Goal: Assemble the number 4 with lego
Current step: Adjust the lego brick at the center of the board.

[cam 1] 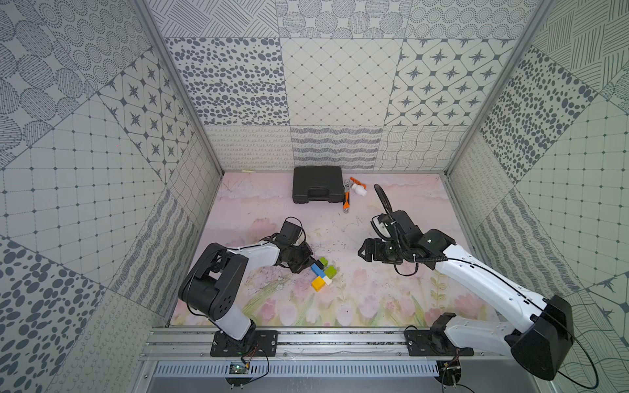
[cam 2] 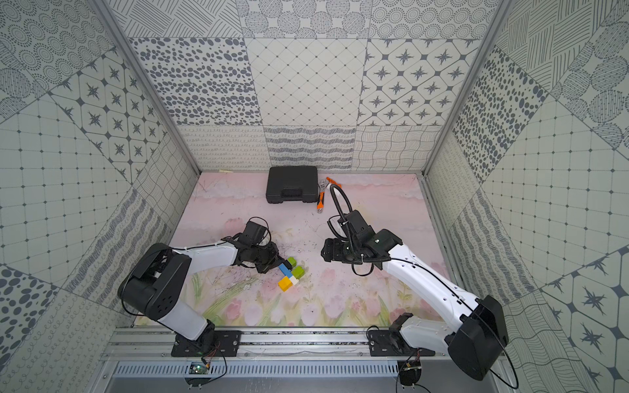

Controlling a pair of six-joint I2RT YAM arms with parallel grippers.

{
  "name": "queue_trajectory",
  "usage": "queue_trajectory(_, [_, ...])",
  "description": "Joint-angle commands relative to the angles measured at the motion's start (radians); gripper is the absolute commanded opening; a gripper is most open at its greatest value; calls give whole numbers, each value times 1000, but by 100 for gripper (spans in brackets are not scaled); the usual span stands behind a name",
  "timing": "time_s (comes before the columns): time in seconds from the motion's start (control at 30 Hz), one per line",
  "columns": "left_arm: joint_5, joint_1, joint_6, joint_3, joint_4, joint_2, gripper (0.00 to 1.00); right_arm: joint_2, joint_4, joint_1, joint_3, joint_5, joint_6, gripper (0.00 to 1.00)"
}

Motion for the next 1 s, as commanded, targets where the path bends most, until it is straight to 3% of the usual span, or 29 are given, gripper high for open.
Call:
queue_trajectory(0.0, [-91,-49,-55,-55,-126,-61,4,-58,-42,16,-15,104,37,83])
queue_trajectory(0.33, [-138,-179,-166,-103,-153,-166,4,-195,-75,38,-22,239,47,83])
queue_trajectory(0.47, [-172,-188,-166,-94,-204,-220,5,-228,-28,37,-21,299,19,86])
queue_trajectory(0.57, [-272,-150,-69,8,-380,-275,9,-272,78,38,-57,399,-3,88])
queue_trajectory(0.6, [-314,-127,-16,62,-453,-294,10,-299,155,36,-96,432,-24,89])
queue_trajectory(0.63, [-369,-103,39,133,-521,-312,12,-321,232,35,-138,478,-33,98])
queue_trajectory(0.73, [-555,-23,196,323,-657,-359,20,-375,461,30,-304,631,-78,99])
queue_trajectory(0.83, [-698,80,347,457,-660,-374,25,-415,713,-17,-456,720,-225,99])
queue_trajectory(0.97, [-903,191,591,458,-479,-382,29,-257,690,-255,-472,674,-169,99])
